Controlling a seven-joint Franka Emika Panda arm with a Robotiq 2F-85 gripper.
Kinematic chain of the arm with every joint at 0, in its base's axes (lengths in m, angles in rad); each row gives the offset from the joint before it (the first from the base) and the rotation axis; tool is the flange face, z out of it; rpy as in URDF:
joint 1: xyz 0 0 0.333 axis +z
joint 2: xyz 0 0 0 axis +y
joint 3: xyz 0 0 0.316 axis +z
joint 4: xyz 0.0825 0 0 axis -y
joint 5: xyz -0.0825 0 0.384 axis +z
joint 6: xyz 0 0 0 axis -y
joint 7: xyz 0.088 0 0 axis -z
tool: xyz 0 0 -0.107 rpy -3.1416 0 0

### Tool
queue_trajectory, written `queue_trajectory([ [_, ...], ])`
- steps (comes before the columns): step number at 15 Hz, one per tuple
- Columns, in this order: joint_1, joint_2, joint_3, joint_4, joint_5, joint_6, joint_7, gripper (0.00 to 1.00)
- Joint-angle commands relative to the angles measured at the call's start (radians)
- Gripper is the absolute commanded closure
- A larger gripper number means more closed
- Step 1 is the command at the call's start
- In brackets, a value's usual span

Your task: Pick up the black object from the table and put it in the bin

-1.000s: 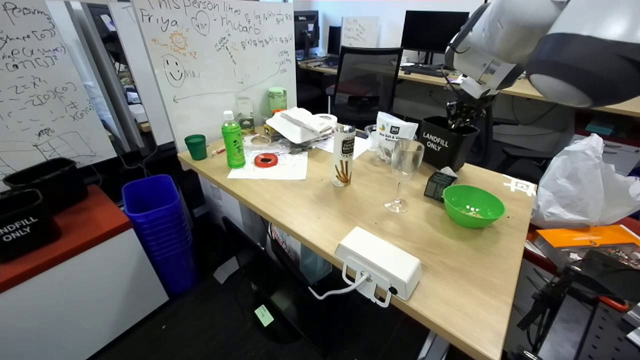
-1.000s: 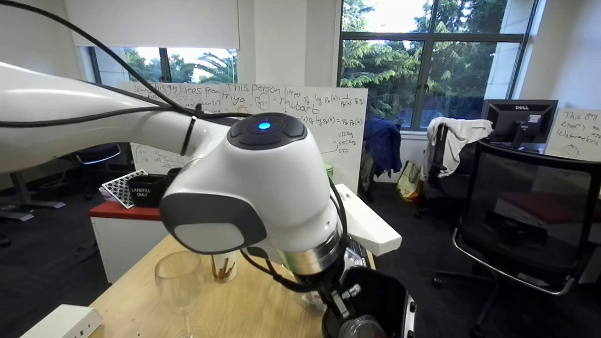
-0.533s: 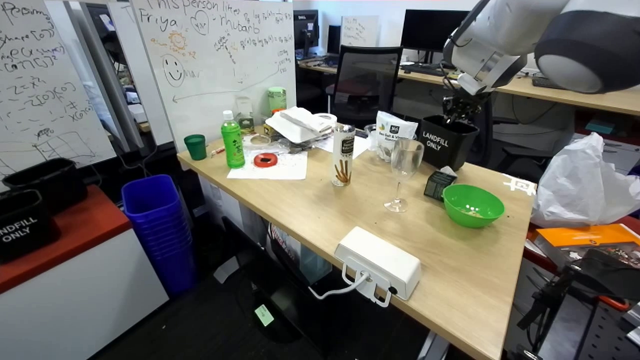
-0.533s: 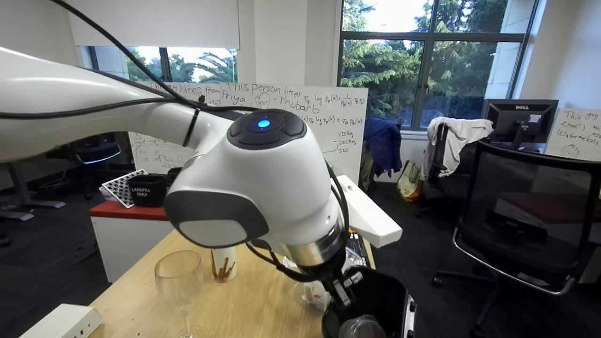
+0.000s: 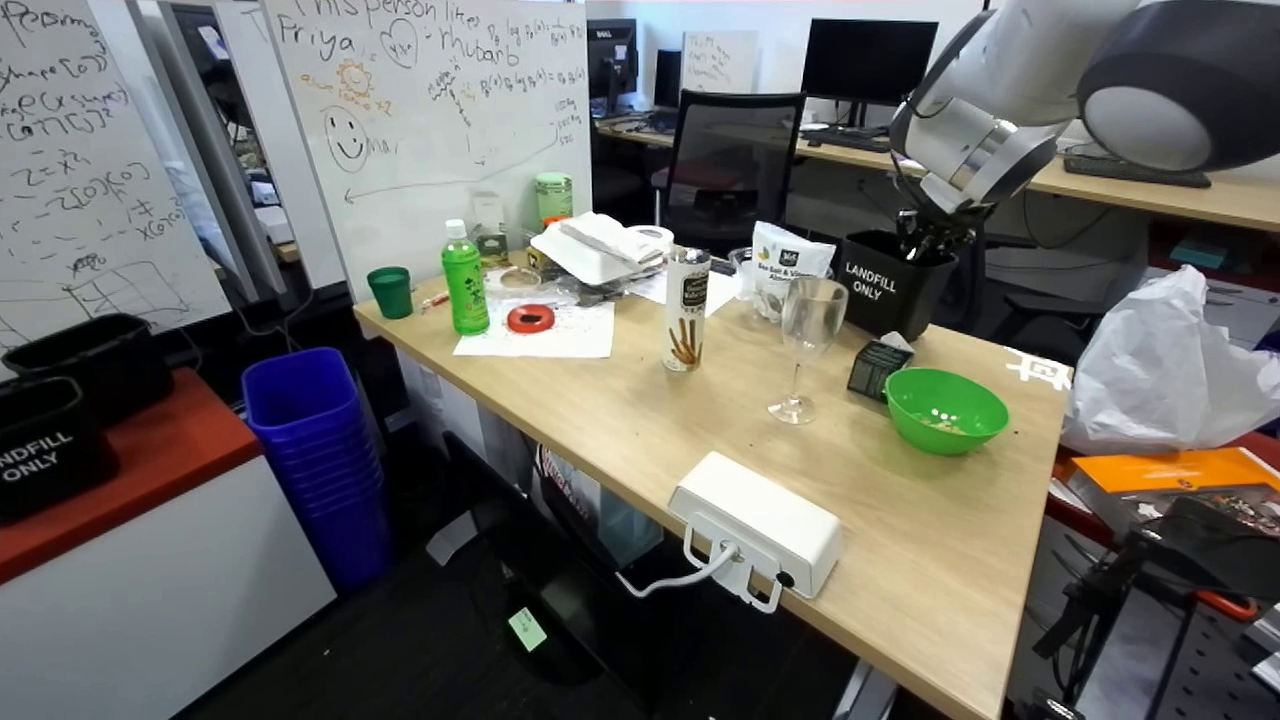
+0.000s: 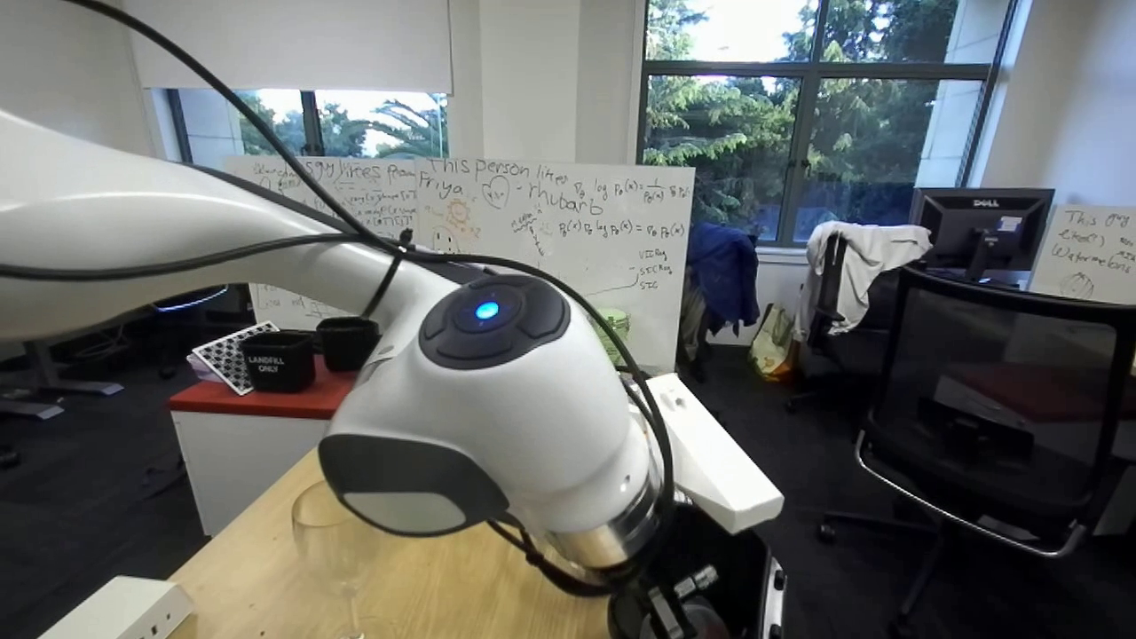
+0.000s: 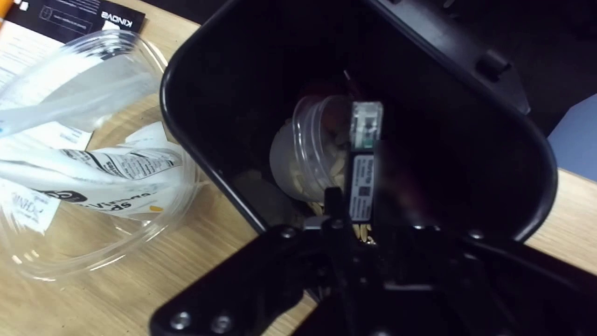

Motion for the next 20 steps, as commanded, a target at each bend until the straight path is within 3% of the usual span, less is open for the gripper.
queue_trajectory([
  [1,-0.073,-0.117,0.124,-0.008,-0.075,0.099,-0.001,0.47],
  [2,0.010,-0.003,-0.008,-0.011,0.034,-0.005,0.002,0.40],
  [3,0.005,-0.018,0.005,-0.010,0.035,0.003,0.001,0.31],
  [4,-0.075,-0.142,0.141,-0.012,-0.081,0.127,0.000,0.23],
  [5,0.015,-0.035,0.002,-0.009,0.022,0.024,0.002,0.17],
  [7,0.033,-0.069,-0.004,-0.001,0.015,0.036,0.001,0.03],
  [12,0.141,-0.110,-0.092,0.023,-0.020,0.035,0.002,0.00],
  [18,0.244,-0.128,-0.180,0.034,-0.255,-0.142,0.000,0.00],
  [19,0.233,-0.106,-0.162,0.036,-0.187,-0.065,0.000,0.00],
  [20,0.241,-0.106,-0.167,0.038,-0.197,-0.076,0.002,0.00],
])
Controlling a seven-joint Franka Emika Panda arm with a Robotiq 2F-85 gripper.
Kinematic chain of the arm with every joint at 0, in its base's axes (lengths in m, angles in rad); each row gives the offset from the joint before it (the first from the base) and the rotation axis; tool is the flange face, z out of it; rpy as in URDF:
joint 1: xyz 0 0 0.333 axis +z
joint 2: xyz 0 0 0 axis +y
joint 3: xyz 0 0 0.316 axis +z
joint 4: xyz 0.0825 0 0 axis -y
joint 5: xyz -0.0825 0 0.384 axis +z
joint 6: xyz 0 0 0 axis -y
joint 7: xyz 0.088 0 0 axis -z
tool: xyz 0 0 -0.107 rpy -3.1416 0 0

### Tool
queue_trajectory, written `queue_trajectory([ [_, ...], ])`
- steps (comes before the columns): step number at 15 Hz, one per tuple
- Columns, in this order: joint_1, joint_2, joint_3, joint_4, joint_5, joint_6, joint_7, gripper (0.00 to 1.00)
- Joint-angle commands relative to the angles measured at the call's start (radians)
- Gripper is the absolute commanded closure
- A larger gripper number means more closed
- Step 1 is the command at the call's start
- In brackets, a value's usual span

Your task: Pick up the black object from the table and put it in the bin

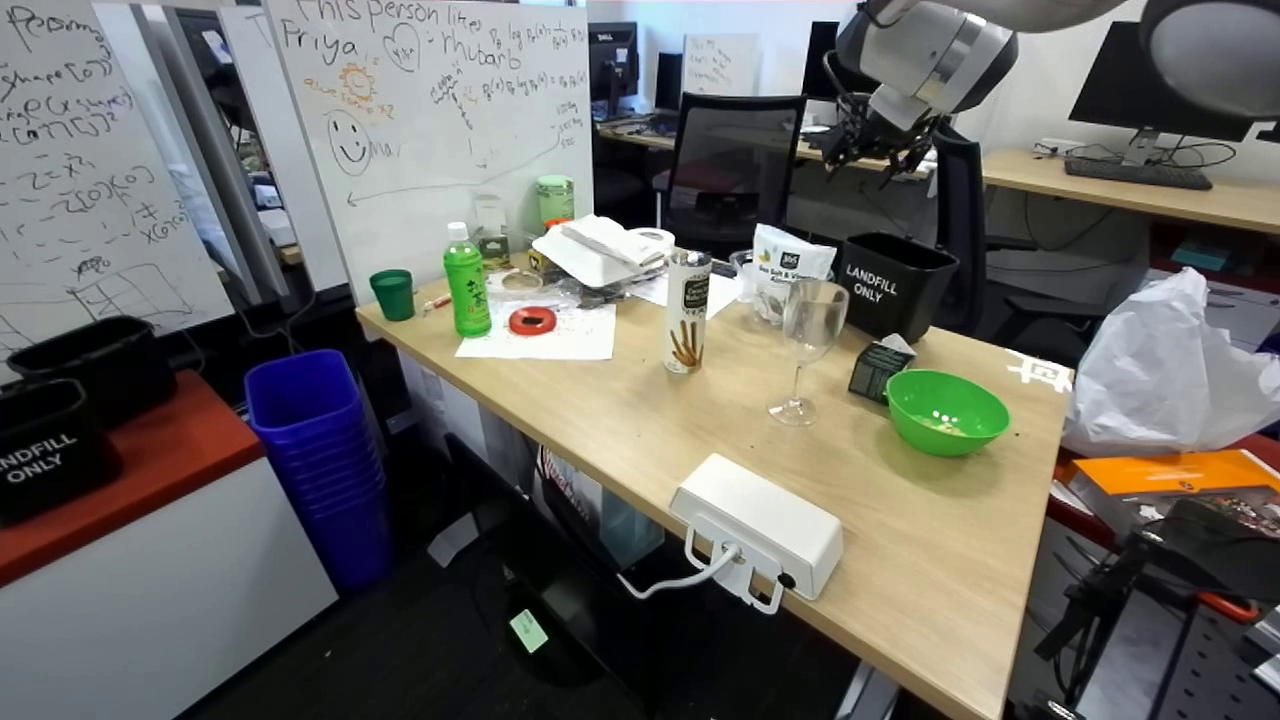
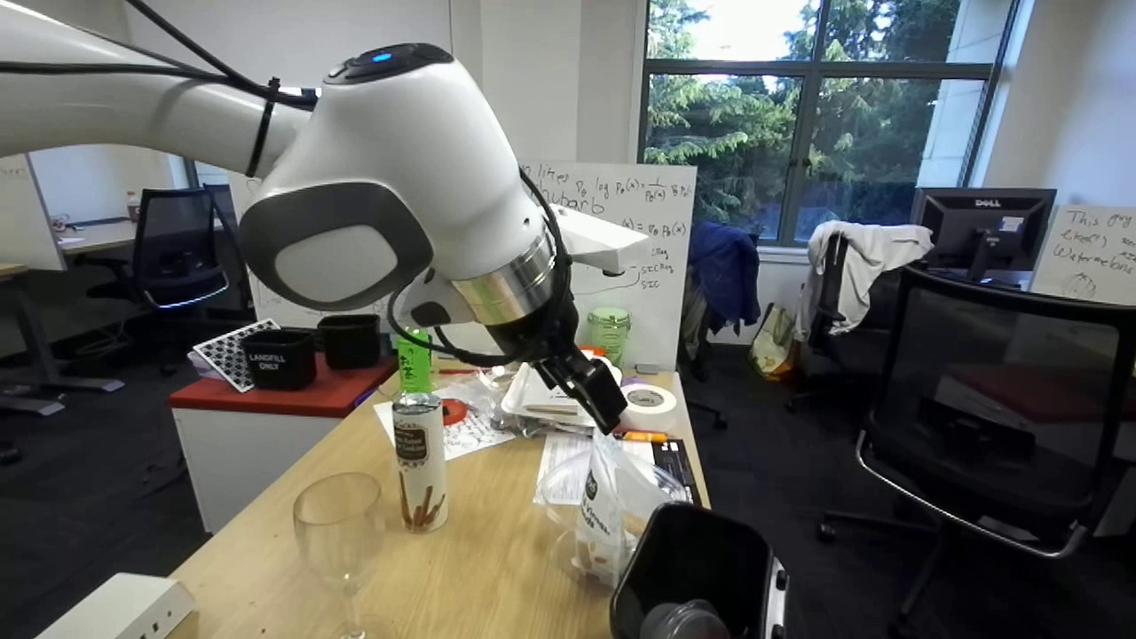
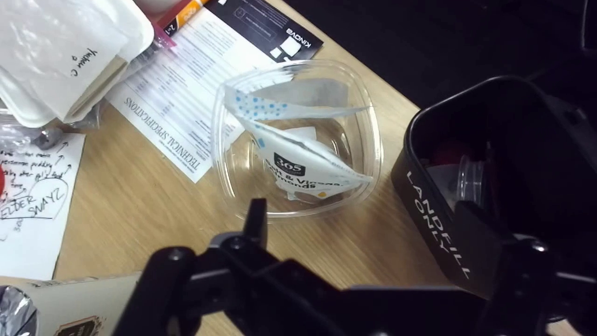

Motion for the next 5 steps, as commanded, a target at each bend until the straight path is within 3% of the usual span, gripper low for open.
queue_trajectory([
  [1,0.001,0.001,0.000,-0.001,0.001,0.001,-0.001,0.00],
  [5,-0.006,0.004,0.000,-0.004,0.001,0.002,-0.002,0.00],
])
